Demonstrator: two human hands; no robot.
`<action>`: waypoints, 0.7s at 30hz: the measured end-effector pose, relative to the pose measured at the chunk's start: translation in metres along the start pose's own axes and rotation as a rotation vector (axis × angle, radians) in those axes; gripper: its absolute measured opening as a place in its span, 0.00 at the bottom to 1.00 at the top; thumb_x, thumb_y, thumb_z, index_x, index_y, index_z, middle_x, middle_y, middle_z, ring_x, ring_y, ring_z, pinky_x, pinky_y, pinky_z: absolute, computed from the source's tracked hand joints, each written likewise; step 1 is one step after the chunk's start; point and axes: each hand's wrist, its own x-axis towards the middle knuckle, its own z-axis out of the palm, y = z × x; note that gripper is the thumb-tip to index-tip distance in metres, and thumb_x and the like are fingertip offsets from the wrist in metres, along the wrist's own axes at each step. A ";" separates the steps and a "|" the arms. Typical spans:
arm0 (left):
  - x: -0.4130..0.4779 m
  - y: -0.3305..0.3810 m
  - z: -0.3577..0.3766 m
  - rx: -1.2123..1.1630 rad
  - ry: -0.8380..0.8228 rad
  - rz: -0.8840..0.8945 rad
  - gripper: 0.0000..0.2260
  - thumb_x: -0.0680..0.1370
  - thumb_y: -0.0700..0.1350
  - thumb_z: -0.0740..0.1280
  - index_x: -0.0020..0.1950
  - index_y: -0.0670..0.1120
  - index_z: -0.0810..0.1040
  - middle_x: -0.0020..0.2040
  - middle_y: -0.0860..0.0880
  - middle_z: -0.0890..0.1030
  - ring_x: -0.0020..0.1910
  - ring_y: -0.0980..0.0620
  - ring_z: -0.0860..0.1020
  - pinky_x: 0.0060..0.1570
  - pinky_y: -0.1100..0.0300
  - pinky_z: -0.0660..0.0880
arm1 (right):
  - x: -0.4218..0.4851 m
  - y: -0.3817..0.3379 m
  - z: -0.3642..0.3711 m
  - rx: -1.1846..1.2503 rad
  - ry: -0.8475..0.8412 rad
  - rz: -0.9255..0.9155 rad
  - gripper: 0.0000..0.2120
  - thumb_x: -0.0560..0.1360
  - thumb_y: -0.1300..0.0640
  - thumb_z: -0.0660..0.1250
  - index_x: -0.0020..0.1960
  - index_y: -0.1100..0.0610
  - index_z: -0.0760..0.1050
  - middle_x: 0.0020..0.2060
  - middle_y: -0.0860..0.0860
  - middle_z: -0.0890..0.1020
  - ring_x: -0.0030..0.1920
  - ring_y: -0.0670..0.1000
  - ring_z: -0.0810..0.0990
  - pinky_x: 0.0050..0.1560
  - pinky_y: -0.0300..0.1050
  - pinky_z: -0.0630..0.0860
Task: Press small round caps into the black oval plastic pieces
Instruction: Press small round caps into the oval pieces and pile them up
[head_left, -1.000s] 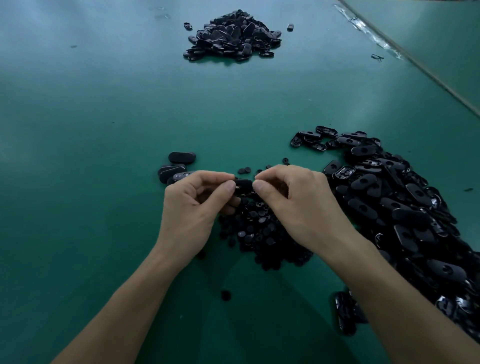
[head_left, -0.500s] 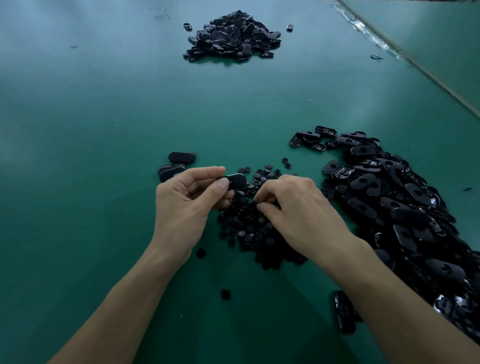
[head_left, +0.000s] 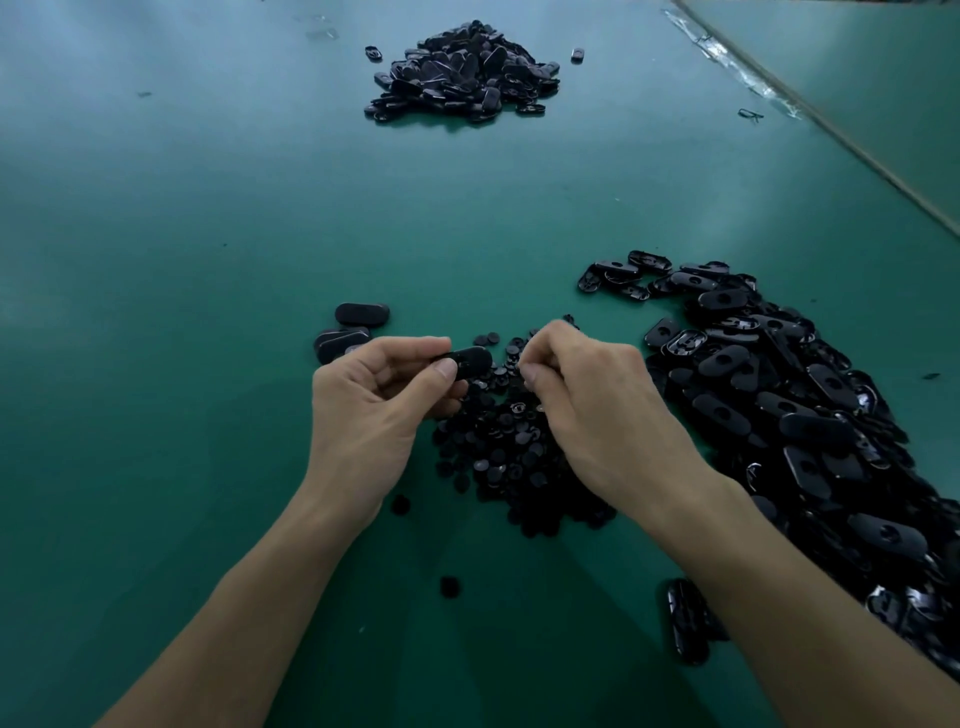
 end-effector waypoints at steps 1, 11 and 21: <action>0.000 0.000 0.000 0.002 0.000 0.000 0.06 0.76 0.33 0.71 0.48 0.43 0.83 0.39 0.46 0.86 0.38 0.49 0.85 0.40 0.63 0.80 | 0.001 -0.001 0.000 0.021 0.005 0.000 0.05 0.82 0.56 0.62 0.49 0.53 0.75 0.40 0.48 0.80 0.42 0.52 0.79 0.46 0.55 0.78; 0.000 0.002 0.000 0.005 -0.007 0.004 0.05 0.76 0.34 0.71 0.49 0.42 0.83 0.39 0.46 0.86 0.39 0.49 0.85 0.40 0.63 0.80 | 0.001 -0.006 -0.005 0.006 -0.073 0.021 0.12 0.82 0.58 0.63 0.60 0.51 0.82 0.54 0.49 0.84 0.55 0.49 0.81 0.60 0.50 0.77; -0.001 -0.003 0.001 0.123 -0.050 0.055 0.09 0.75 0.33 0.73 0.47 0.46 0.84 0.41 0.47 0.86 0.39 0.48 0.86 0.41 0.62 0.81 | 0.002 -0.009 -0.004 0.159 -0.004 -0.005 0.06 0.80 0.59 0.67 0.51 0.50 0.80 0.38 0.45 0.83 0.38 0.45 0.82 0.44 0.43 0.78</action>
